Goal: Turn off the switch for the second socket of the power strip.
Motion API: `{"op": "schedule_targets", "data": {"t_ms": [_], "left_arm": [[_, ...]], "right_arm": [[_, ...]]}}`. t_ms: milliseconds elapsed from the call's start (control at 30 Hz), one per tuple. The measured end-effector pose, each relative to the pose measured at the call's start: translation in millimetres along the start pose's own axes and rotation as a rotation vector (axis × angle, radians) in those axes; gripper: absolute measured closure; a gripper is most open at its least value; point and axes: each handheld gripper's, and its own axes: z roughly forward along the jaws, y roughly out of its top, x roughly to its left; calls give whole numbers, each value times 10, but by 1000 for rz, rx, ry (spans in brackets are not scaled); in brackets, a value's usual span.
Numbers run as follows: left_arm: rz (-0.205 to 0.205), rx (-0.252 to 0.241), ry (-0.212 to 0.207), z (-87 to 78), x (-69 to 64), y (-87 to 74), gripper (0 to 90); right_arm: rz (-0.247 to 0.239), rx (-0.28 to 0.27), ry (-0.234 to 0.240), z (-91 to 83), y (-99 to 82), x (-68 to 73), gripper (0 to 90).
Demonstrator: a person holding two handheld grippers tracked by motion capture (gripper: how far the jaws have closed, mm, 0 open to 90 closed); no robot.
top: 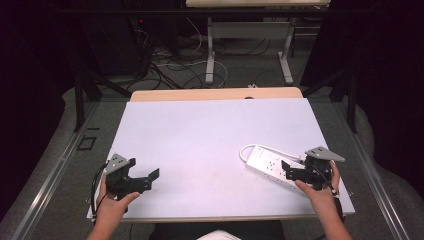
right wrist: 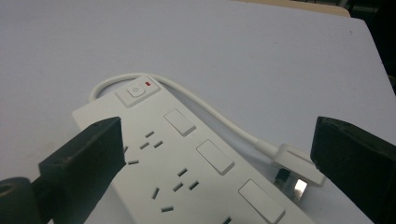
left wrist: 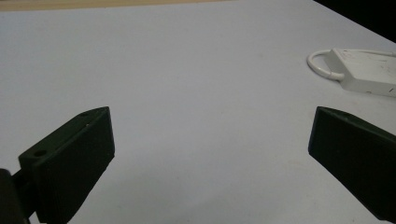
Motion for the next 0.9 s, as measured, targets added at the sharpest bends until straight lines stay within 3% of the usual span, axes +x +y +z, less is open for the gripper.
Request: {"op": "schedule_targets", "data": {"t_ms": [200, 433, 467, 500, 700, 900], "left_arm": [[-4, 5, -23, 46, -10, -31, 5], [8, 13, -27, 64, -48, -46, 5], [11, 18, -28, 69, -48, -47, 5], [11, 18, -28, 69, -48, -47, 5], [19, 30, -27, 104, -59, -59, 5], [23, 33, -24, 109, -57, -62, 6]], "right_arm": [[-32, -1, 16, 3, -10, 54, 29], [-36, -4, 23, 38, -2, 76, 47], [-44, 20, 28, 22, 6, 73, 55], [-43, 0, 30, 38, 0, 78, 60], [-50, 1, 14, 18, 18, 76, 68], [-55, 39, 33, 17, 69, 61, 71]]}}
